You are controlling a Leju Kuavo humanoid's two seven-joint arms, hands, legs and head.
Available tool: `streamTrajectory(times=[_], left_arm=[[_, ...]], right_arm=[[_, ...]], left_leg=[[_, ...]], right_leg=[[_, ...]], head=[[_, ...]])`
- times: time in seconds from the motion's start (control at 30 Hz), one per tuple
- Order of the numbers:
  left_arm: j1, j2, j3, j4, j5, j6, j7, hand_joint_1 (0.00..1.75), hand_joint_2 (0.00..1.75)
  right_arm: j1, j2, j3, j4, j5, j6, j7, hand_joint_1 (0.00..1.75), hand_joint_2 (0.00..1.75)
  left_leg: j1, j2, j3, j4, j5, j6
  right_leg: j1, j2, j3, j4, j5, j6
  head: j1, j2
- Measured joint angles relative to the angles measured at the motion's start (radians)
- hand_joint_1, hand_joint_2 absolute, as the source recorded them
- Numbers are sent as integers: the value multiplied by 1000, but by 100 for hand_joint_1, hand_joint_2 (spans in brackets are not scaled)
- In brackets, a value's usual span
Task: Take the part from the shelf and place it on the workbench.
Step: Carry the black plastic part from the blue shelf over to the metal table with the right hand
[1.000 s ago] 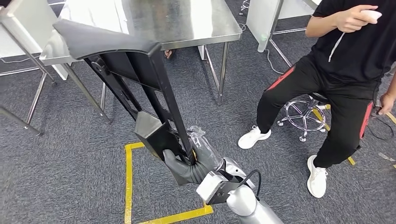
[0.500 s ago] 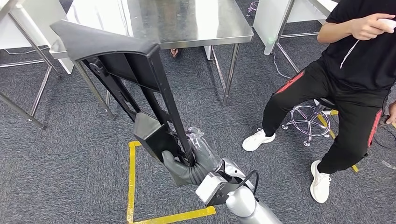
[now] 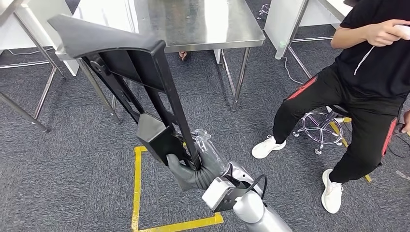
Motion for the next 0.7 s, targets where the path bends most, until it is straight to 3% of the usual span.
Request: streamTrajectory(times=[0.03,0.07,0.13,0.17,0.23,0.27,0.4,0.57,0.63,0.7], left_arm=[[0,0,0,0,0,0,0,0,175],[1,-1,1,0,0,0,0,0,175],[1,-2,2,0,0,0,0,0,175],[1,-1,2,0,-1,0,0,0,175],[1,1,3,0,-1,0,0,0,175],[1,1,3,0,-1,1,0,0,175],[3,1,6,0,-2,2,0,0,175],[5,0,6,0,-5,6,0,0,175],[5,-1,7,0,-5,6,0,0,175],[5,-2,7,0,-6,6,0,0,175]], right_arm=[[2,-2,0,1,0,0,0,175,175],[4,-3,0,2,0,0,0,175,175],[6,-5,0,3,0,0,0,175,175],[7,-5,0,3,0,0,0,175,175],[10,-4,0,3,0,-1,0,175,175],[11,-4,0,3,0,-1,0,175,175],[13,-3,0,3,0,-2,1,175,175],[13,-3,0,3,4,-2,1,175,175],[12,-3,0,4,6,-2,1,175,175],[12,-3,-1,4,8,-2,0,175,175]], left_leg=[[2,-2,0,1,0,-3],[5,-5,0,2,-1,-8],[13,-11,-2,11,-5,-24],[14,-13,-4,20,-10,-34],[13,-16,-8,30,-16,-50],[13,-16,-9,31,-16,-50],[15,-13,-6,24,-7,-19],[16,-13,-3,18,-5,-17],[17,-13,-3,18,-6,-24],[18,-12,-3,17,-7,-46]], right_leg=[[-4,0,-10,14,3,8],[-9,0,0,-10,20,20],[-20,1,59,-137,76,45],[-23,3,86,-191,97,49],[-23,6,108,-236,112,39],[-22,8,109,-237,115,31],[-19,9,108,-237,119,23],[-12,9,108,-236,117,21],[-10,9,108,-236,116,19],[-8,8,107,-235,114,16]], head=[[0,0],[0,0],[0,0],[0,0],[0,0],[-1,0],[-2,0],[-2,0],[-2,0],[-2,0]])
